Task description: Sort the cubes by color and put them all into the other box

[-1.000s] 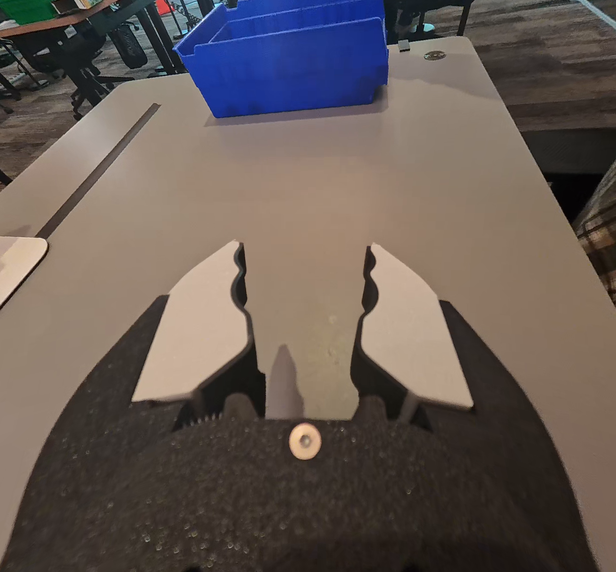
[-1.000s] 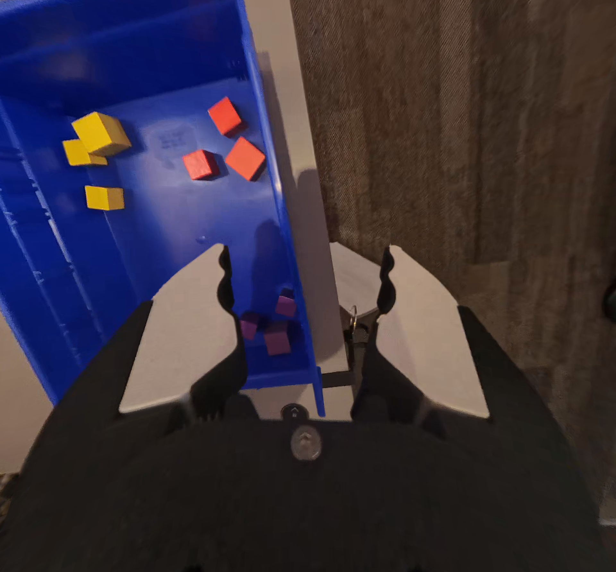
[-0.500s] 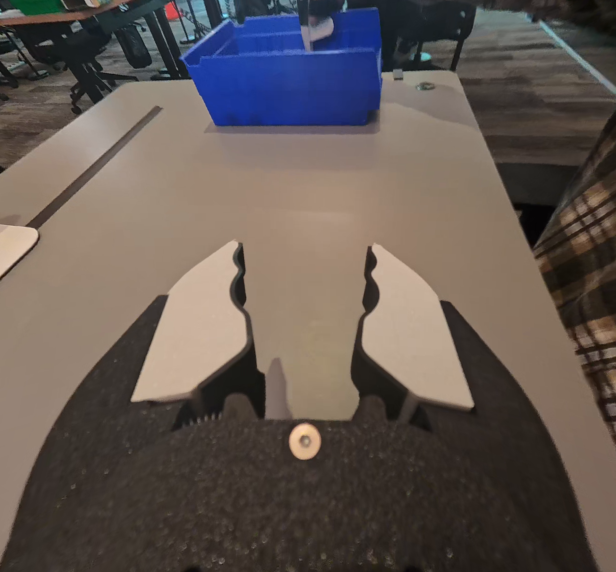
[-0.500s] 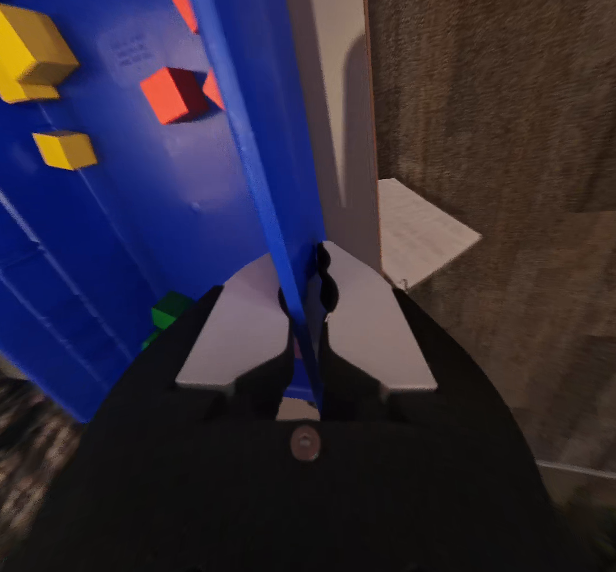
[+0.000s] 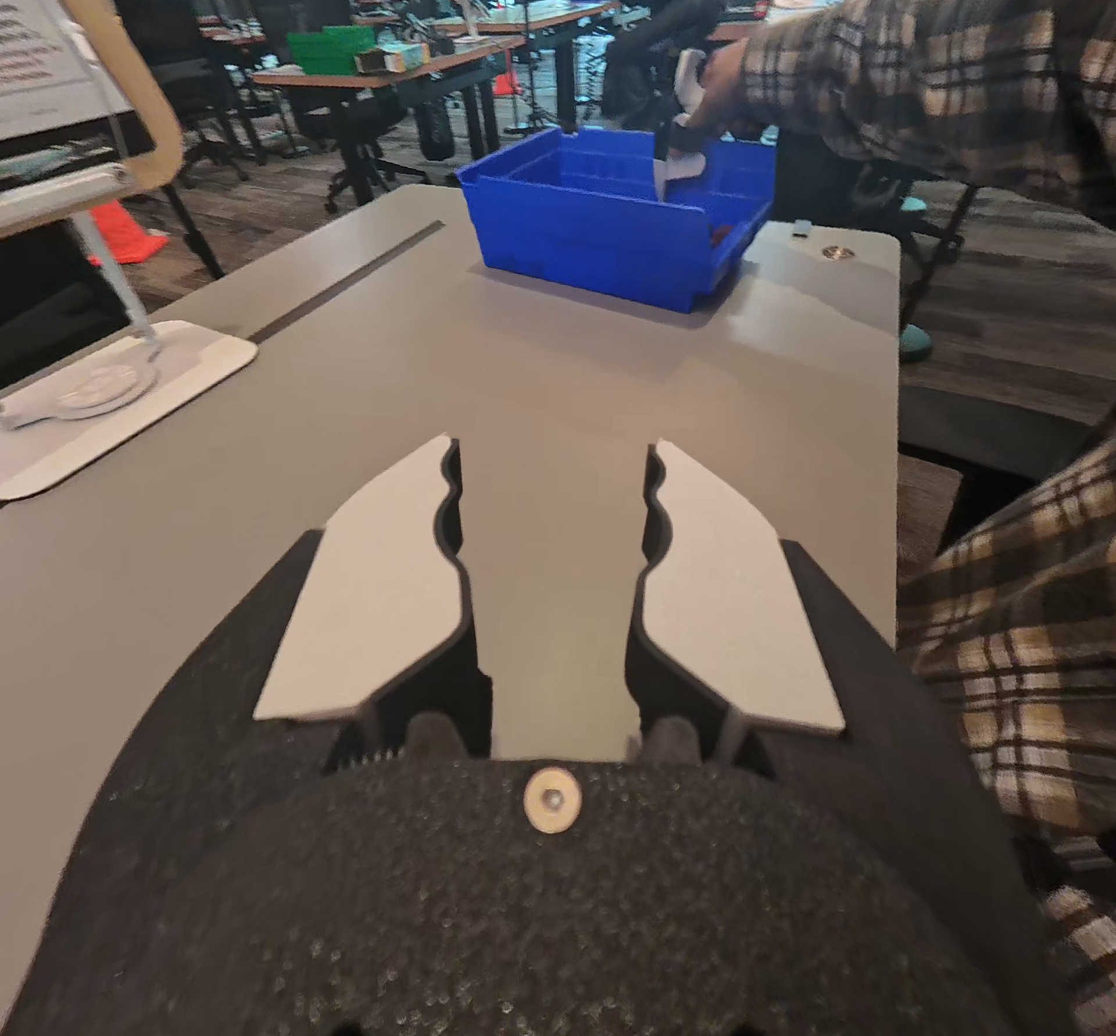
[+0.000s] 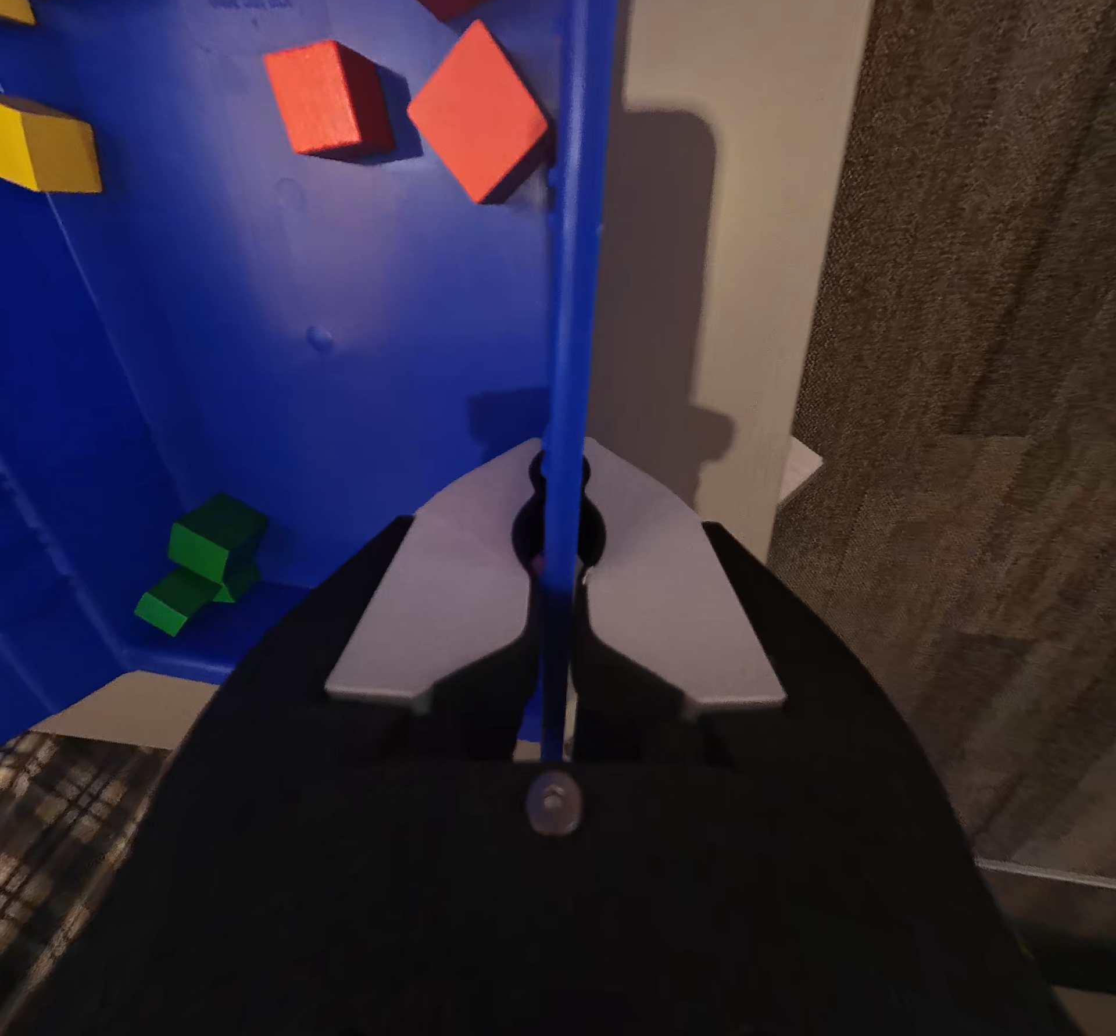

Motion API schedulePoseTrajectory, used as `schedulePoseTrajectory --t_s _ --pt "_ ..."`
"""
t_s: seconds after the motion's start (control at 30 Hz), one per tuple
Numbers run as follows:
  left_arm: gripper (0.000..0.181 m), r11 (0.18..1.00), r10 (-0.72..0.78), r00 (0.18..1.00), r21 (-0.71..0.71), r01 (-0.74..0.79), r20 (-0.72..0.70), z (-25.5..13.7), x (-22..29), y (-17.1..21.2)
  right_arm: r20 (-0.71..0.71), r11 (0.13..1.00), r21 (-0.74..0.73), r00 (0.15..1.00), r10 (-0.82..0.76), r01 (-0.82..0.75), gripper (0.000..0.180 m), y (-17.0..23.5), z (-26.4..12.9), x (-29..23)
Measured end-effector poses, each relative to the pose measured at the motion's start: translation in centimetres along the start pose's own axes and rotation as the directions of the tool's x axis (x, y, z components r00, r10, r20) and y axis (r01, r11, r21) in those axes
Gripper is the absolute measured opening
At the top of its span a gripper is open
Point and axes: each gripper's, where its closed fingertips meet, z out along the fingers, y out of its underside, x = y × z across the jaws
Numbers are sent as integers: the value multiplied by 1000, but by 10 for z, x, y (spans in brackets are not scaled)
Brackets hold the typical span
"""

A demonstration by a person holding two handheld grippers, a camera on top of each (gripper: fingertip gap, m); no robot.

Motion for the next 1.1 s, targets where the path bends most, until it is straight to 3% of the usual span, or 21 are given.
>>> schedulePoseTrajectory --t_s 0.37,0.77,1.1 --pt "57 995 -91 993 41 89 73 -48 -27 -38 13 995 1 995 -101 101 5 -2 16 -99" --pt "55 997 -57 969 -34 67 239 -109 -55 -29 25 983 -56 985 -173 174 5 -3 41 -253" --pt "55 993 -84 921 -49 111 381 -148 -88 -18 28 985 -92 989 -145 147 5 17 61 -383"
